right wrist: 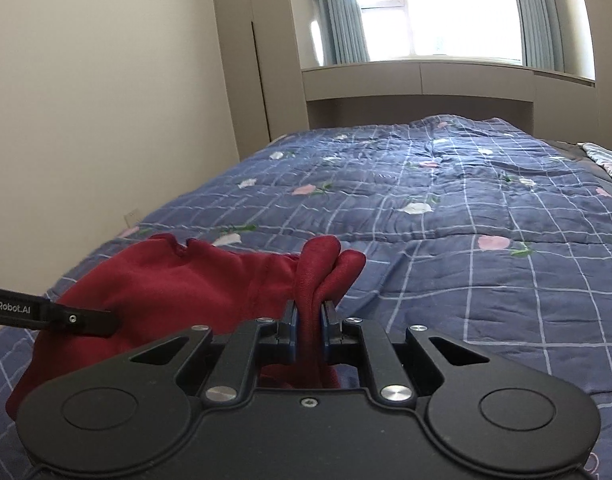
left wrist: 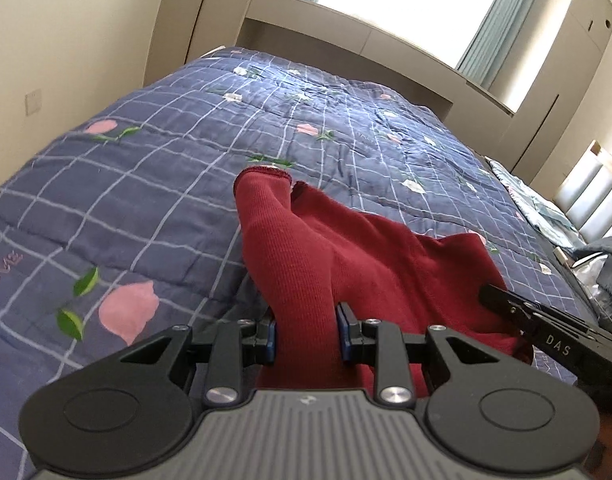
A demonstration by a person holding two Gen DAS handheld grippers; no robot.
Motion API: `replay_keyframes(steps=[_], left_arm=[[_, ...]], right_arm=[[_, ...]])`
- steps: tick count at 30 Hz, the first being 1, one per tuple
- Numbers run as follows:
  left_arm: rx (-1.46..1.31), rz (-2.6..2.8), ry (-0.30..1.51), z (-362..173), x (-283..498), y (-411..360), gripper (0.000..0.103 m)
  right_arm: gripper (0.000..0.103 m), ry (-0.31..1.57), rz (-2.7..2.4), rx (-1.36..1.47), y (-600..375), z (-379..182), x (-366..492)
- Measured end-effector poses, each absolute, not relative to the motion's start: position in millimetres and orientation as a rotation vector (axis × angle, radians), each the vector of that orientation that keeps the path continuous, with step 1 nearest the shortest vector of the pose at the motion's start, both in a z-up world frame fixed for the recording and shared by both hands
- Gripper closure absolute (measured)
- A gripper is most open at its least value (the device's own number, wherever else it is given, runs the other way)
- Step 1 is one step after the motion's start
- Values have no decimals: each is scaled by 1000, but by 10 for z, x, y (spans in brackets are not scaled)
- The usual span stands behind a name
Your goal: Fold small clothes
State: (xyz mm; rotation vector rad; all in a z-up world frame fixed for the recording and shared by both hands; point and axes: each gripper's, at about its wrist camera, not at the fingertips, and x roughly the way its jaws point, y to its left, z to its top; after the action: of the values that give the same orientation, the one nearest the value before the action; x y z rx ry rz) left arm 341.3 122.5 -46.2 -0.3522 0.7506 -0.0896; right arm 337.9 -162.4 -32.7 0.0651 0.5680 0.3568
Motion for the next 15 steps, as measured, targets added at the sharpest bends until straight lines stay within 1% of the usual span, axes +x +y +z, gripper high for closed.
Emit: replay_keyframes(steps=[6, 8, 10, 13, 14, 15], left_arm=[[-351, -90, 746, -520, 3404, 1236, 71], [-352, -89, 747, -522, 3398, 1230, 69], [-358, -85, 757, -524, 3403, 1234, 64], [-374, -65, 782, -525, 3422, 1256, 55], [-382, -52, 789, -522, 3418, 1267, 53], [-389, -44, 794, -516, 3414, 1274, 48]], right_arm=[[91, 597, 331, 66, -1669, -390, 3390], [91, 599, 326, 65, -1665, -398, 3390], [89, 601, 321, 64, -1661, -403, 3395], [81, 611, 295, 59, -1671, -402, 3396], [76, 609, 281, 50, -1672, -398, 3390], [72, 605, 265, 40, -1677, -389, 3373]])
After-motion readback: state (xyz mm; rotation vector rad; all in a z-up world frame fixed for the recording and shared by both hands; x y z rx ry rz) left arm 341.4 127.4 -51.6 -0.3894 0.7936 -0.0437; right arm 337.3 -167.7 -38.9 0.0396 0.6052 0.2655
